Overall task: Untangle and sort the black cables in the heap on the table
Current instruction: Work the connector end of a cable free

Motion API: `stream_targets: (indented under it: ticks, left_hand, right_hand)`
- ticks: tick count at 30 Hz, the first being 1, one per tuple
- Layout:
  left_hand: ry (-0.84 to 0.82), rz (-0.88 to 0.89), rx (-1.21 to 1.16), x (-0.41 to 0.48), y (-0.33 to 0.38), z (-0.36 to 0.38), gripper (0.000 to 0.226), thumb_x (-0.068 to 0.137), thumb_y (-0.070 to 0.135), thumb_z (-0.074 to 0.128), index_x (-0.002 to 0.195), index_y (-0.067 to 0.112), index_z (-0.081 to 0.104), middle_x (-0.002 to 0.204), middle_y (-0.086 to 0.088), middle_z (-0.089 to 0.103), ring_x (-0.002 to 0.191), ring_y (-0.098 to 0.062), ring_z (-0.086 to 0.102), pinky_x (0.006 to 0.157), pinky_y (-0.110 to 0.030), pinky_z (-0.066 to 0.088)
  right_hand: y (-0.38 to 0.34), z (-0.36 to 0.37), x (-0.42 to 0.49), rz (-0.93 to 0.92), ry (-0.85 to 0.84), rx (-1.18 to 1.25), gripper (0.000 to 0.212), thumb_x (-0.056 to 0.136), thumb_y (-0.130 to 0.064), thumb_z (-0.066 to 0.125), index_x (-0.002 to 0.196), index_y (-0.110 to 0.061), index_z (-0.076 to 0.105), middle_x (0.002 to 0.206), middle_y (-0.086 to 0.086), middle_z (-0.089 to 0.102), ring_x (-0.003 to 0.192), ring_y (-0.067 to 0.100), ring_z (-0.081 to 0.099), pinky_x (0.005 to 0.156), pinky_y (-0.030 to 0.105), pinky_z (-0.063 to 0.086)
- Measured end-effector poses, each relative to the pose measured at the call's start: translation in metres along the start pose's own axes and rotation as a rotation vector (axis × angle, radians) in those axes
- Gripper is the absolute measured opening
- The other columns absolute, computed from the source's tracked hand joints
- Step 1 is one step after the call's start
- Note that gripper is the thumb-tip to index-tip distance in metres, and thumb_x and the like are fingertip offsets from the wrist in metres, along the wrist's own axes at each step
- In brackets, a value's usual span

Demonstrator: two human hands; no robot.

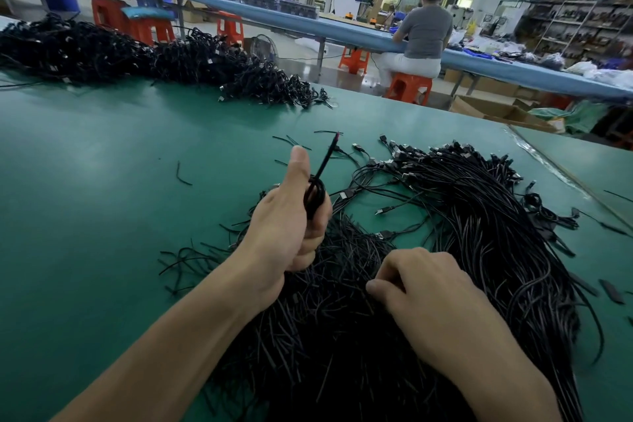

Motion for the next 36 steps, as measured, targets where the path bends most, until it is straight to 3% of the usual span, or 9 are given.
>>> stream_targets:
  ticks: [4, 10, 13, 18, 23, 27, 30, 33, 36]
  left_hand:
    - [-0.028, -0.052, -0.028, 0.001, -0.002, 0.001, 0.078, 0.094, 0.074, 0.012, 0.046, 0.019, 0.037, 0.043, 0.007, 0.024, 0.034, -0.009, 0.015, 0.033, -0.013, 0.017]
    - [-0.034, -0.101, -0.001, 0.004, -0.006, 0.002, 0.068, 0.102, 0.052, 0.031, 0.045, 0.02, 0.047, 0.045, 0.007, 0.023, 0.035, -0.009, 0.016, 0.034, -0.014, 0.017]
    - [-0.025, -0.11, -0.046, 0.003, -0.004, 0.001, 0.057, 0.102, 0.046, 0.037, 0.058, 0.015, 0.053, 0.045, 0.007, 0.024, 0.034, -0.008, 0.016, 0.033, -0.013, 0.017]
    - [-0.036, -0.1, -0.101, 0.001, -0.002, 0.004, 0.039, 0.099, 0.036, 0.044, 0.064, 0.023, 0.034, 0.047, 0.006, 0.021, 0.036, -0.01, 0.012, 0.034, -0.013, 0.015]
    - [-0.295, -0.146, -0.147, -0.008, -0.001, 0.012, 0.019, 0.083, 0.039, 0.055, 0.078, 0.021, 0.05, 0.042, 0.008, 0.023, 0.033, -0.008, 0.014, 0.037, -0.01, 0.015]
    - [-0.454, -0.157, -0.146, -0.014, 0.002, 0.012, 0.044, 0.082, 0.048, 0.057, 0.112, 0.017, 0.064, 0.041, 0.008, 0.022, 0.033, -0.006, 0.015, 0.036, -0.01, 0.015]
    - [-0.438, -0.111, -0.124, -0.012, 0.003, 0.012, 0.055, 0.082, 0.057, 0.056, 0.115, 0.014, 0.065, 0.042, 0.009, 0.021, 0.034, -0.007, 0.014, 0.037, -0.01, 0.016]
    - [-0.348, -0.034, -0.132, -0.01, 0.002, 0.011, 0.042, 0.099, 0.05, 0.039, 0.114, 0.03, 0.073, 0.043, 0.01, 0.022, 0.036, -0.008, 0.014, 0.039, -0.011, 0.018]
    - [-0.207, -0.044, -0.189, -0.008, -0.002, 0.011, 0.052, 0.102, 0.052, 0.036, 0.1, 0.021, 0.078, 0.046, 0.007, 0.023, 0.037, -0.01, 0.017, 0.039, -0.013, 0.021]
  right_hand:
    - [0.006, -0.012, 0.0, -0.033, 0.018, 0.187, 0.021, 0.093, -0.043, 0.061, 0.077, -0.03, 0.064, 0.077, -0.015, 0.063, 0.075, 0.0, 0.059, 0.069, 0.023, 0.048]
    - [0.021, -0.023, 0.004, -0.048, 0.107, 0.386, 0.017, 0.084, -0.039, 0.071, 0.069, -0.03, 0.07, 0.065, -0.022, 0.065, 0.066, -0.009, 0.06, 0.058, 0.007, 0.042]
    - [0.021, -0.022, 0.006, -0.026, 0.084, 0.628, 0.014, 0.083, -0.035, 0.071, 0.074, -0.024, 0.073, 0.06, -0.006, 0.067, 0.048, -0.002, 0.056, 0.051, 0.01, 0.041]
    - [0.016, -0.022, 0.011, -0.02, 0.427, 0.998, 0.013, 0.081, -0.034, 0.067, 0.08, -0.021, 0.072, 0.059, -0.001, 0.066, 0.052, 0.001, 0.056, 0.051, 0.011, 0.045]
    - [-0.003, -0.014, 0.006, -0.181, 0.577, 0.812, 0.005, 0.09, -0.033, 0.063, 0.086, -0.032, 0.066, 0.074, -0.012, 0.067, 0.062, 0.002, 0.061, 0.054, 0.009, 0.044]
    - [-0.013, -0.01, 0.004, -0.315, 0.538, 0.544, 0.016, 0.093, -0.019, 0.063, 0.086, -0.034, 0.061, 0.084, -0.018, 0.063, 0.078, -0.002, 0.059, 0.065, 0.005, 0.041]
    - [-0.015, -0.01, 0.004, -0.341, 0.494, 0.405, 0.02, 0.092, -0.014, 0.065, 0.085, -0.032, 0.06, 0.094, -0.019, 0.064, 0.086, 0.001, 0.059, 0.07, 0.01, 0.042]
    - [-0.015, -0.012, 0.003, -0.342, 0.488, 0.347, 0.013, 0.092, -0.02, 0.06, 0.083, -0.03, 0.059, 0.097, -0.024, 0.062, 0.087, 0.001, 0.057, 0.072, 0.012, 0.041]
    - [-0.018, -0.012, 0.001, -0.388, 0.486, 0.331, 0.008, 0.092, -0.021, 0.058, 0.086, -0.025, 0.061, 0.092, -0.018, 0.06, 0.089, -0.001, 0.056, 0.077, 0.011, 0.042]
Point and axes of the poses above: each hand's wrist, its own x-axis towards the middle knuckle, its own z-axis out of the palm, y = z × x, the point moved 1 cm from there along x, towards the middle knuckle
